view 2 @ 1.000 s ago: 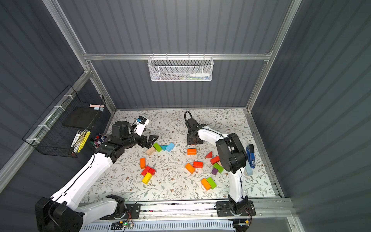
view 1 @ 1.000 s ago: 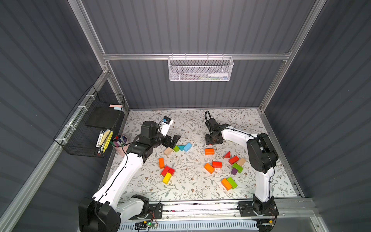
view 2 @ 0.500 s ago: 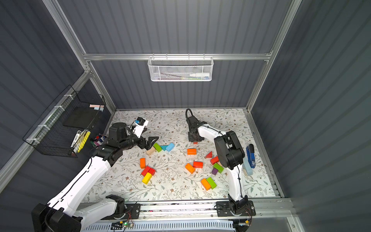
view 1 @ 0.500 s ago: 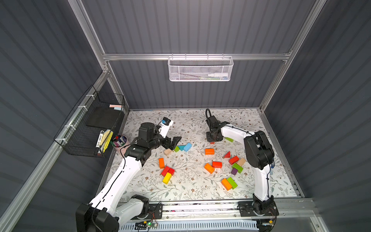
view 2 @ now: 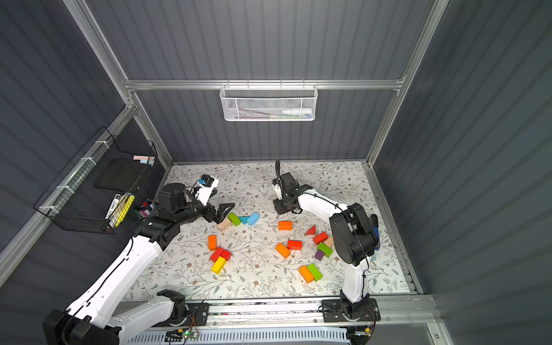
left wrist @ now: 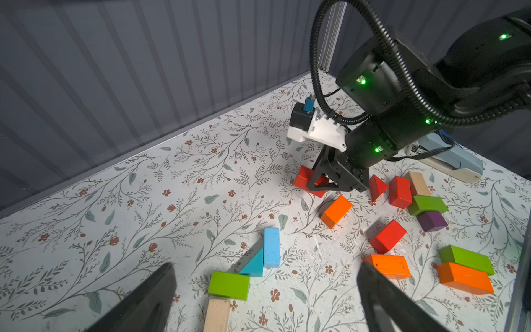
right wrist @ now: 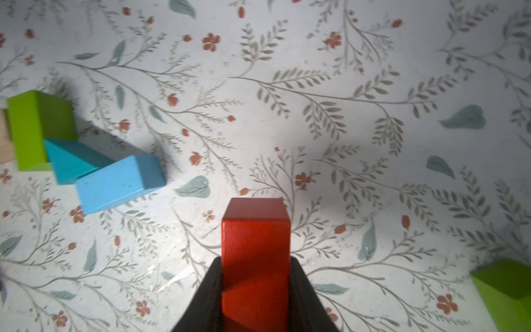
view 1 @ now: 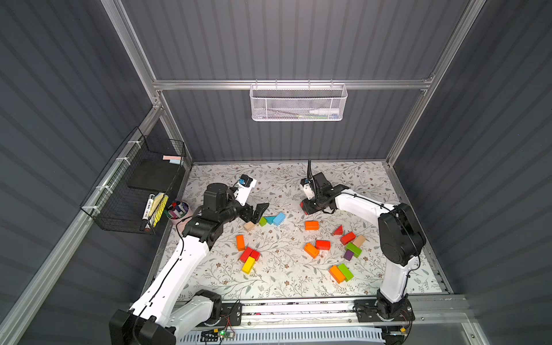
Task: Assemble a heart with building blocks
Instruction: Pick up the building block from the center of the board, then assemble the building block at the center of the board.
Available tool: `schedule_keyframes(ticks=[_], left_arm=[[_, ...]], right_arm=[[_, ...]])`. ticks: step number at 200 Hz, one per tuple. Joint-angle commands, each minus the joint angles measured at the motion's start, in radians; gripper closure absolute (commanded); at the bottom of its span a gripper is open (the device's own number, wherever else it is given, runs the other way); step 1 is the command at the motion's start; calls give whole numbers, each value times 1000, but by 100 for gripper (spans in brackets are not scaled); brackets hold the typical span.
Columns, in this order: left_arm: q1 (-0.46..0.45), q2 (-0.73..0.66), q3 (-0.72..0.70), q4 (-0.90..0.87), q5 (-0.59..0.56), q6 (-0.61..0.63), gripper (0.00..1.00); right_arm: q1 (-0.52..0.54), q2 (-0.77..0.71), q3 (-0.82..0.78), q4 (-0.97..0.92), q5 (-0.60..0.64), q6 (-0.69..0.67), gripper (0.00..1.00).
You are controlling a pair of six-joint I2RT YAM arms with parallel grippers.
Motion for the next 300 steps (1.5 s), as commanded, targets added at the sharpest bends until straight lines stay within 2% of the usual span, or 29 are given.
schedule_keyframes(ticks=[1, 48, 199, 300], left_arm=[[-2, -18, -12, -11, -10, 13, 1], [-2, -8, -6, -17, -12, 21, 1], [-2, 5, -5, -11, -2, 12, 1], [-1, 10, -6, -8, 4, 11, 1]], right_arm=[[48, -12, -6, -9, -48, -94, 85], [132, 15, -22, -35, -7, -165, 85], [165, 191, 130, -87, 32, -235, 85], [176, 221, 164, -101, 42, -233, 82]])
